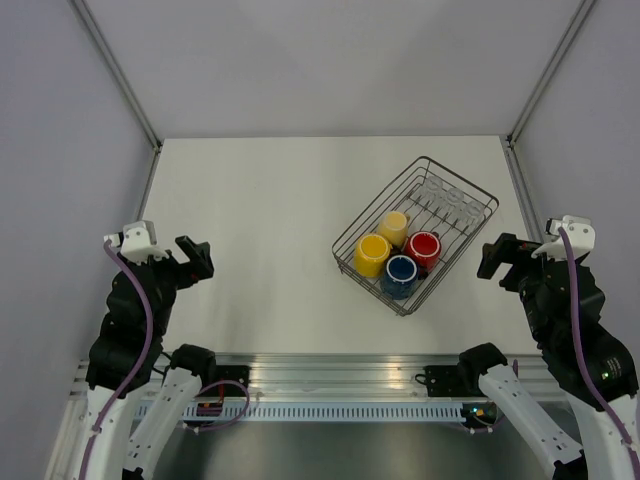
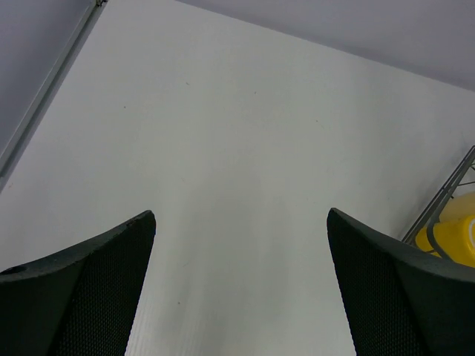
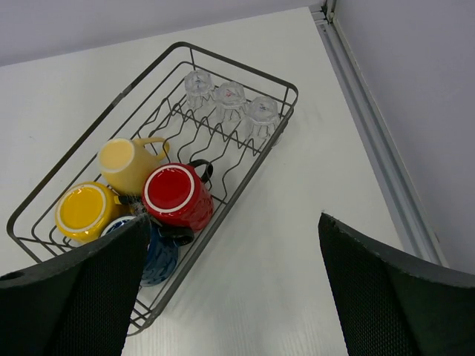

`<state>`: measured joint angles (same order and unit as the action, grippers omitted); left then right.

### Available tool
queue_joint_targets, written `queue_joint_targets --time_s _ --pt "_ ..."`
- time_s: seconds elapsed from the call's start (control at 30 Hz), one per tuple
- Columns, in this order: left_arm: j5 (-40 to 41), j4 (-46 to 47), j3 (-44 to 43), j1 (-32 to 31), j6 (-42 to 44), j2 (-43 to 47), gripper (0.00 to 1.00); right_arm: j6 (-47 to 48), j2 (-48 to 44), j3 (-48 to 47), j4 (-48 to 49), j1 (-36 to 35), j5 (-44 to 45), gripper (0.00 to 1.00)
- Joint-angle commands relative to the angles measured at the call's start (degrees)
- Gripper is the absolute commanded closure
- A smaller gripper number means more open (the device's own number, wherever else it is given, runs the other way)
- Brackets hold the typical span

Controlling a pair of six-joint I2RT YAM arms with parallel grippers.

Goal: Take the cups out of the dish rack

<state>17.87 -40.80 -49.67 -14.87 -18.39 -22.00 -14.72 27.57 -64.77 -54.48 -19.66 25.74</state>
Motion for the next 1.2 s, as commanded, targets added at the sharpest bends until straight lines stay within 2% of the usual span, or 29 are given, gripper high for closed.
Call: queue_joint_targets --time_s 0.0,0.23,0.43,0.6,0.73,0.87,1.07,1.17 --pt "-0.7 2.7 0.3 -0.2 -0.9 0.4 0.00 0.0 0.1 0.3 0.9 -0.1 -1.1 0.02" --pt "-1.8 2.9 0.5 -0.2 -1.2 0.3 0.00 -1.1 0.0 2.0 5.3 -0.1 -5.9 0.02" --pt "-2.0 2.9 0.5 -0.2 -2.0 -0.5 0.00 -2.9 3.7 4.6 10.8 -0.2 -12.4 0.02" --pt "-8.1 3.8 0.7 -0.2 -0.9 -2.2 0.00 -6.4 9.2 7.1 17.7 -0.1 -19.8 0.02" --pt "-10.9 4.3 1.0 -0.2 -0.2 -2.5 0.00 -7.7 14.0 8.2 21.3 -0.1 -19.8 0.02" --pt "-15.3 5.2 1.2 -0.2 0.6 -2.5 0.00 -7.6 24.1 7.3 21.3 -0.1 -18.0 0.02" --pt "-15.9 5.4 1.4 -0.2 0.8 -2.6 0.00 -6.5 34.2 5.3 23.9 -1.1 -18.1 0.02" --pt "-16.4 5.5 1.4 -0.2 0.8 -2.8 0.00 -6.5 38.7 3.4 24.2 -3.1 -15.0 0.02"
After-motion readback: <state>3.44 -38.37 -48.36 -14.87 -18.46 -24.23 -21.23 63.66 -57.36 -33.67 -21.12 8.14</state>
